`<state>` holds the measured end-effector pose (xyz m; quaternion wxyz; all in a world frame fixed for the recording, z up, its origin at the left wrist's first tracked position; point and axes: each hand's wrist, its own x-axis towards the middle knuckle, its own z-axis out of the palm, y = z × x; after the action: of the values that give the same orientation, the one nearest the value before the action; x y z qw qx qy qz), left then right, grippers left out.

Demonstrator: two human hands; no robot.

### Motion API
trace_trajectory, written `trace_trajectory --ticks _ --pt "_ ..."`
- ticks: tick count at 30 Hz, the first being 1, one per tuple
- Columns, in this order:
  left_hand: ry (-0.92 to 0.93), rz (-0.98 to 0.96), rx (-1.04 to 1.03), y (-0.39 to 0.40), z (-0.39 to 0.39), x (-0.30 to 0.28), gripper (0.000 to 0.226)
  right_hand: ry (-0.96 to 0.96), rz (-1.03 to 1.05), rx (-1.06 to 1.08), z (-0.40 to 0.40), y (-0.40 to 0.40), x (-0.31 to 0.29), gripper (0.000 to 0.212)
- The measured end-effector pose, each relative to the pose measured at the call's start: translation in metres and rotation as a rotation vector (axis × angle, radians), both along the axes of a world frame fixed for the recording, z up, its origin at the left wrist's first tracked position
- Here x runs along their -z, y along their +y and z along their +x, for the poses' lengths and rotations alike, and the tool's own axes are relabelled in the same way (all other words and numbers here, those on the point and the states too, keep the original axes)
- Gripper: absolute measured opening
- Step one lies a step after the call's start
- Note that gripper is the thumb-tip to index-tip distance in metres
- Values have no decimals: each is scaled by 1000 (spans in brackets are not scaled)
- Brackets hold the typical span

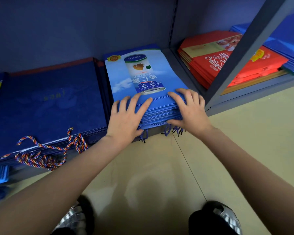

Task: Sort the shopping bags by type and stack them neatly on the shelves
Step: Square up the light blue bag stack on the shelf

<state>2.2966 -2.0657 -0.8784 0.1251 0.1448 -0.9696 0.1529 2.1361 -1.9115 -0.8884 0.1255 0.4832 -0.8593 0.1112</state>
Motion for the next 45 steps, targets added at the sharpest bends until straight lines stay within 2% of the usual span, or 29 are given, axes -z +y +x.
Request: trace_trajectory --ticks 3,5,10,16,22,30,35,38,40,42,44,45 --pt "3 -34 8 -5 5 0 115 17 85 26 0 1 0 109" --pt "-1 -59 -3 -3 3 -2 113 26 69 82 5 -4 6 114" --pt "-48 -162 -6 13 -7 -4 107 68 -17 144 11 -8 15 110" --pt "-23 -106 -6 11 -12 5 106 62 -75 178 24 -11 25 99" --pt "29 -48 -30 13 -14 7 103 47 -50 169 24 -14 19 101" --pt "41 -2 -65 17 -16 10 95 -32 46 303 43 -28 12 103" --pt "-20 3 -60 17 -13 0 107 30 38 201 17 -6 10 105" --pt "-70 93 -146 18 -7 -13 113 -133 22 281 -4 14 -2 104" --pt "-160 206 -261 17 -3 -24 110 -393 26 247 -10 21 -7 103" --pt "-230 403 -356 14 -1 -31 104 -633 -23 190 -10 22 -11 104" --pt "-207 602 -407 12 -2 -35 99 -739 -83 188 -3 19 -15 106" --pt "-196 660 -416 12 -2 -36 97 -725 -97 212 0 19 -17 108"
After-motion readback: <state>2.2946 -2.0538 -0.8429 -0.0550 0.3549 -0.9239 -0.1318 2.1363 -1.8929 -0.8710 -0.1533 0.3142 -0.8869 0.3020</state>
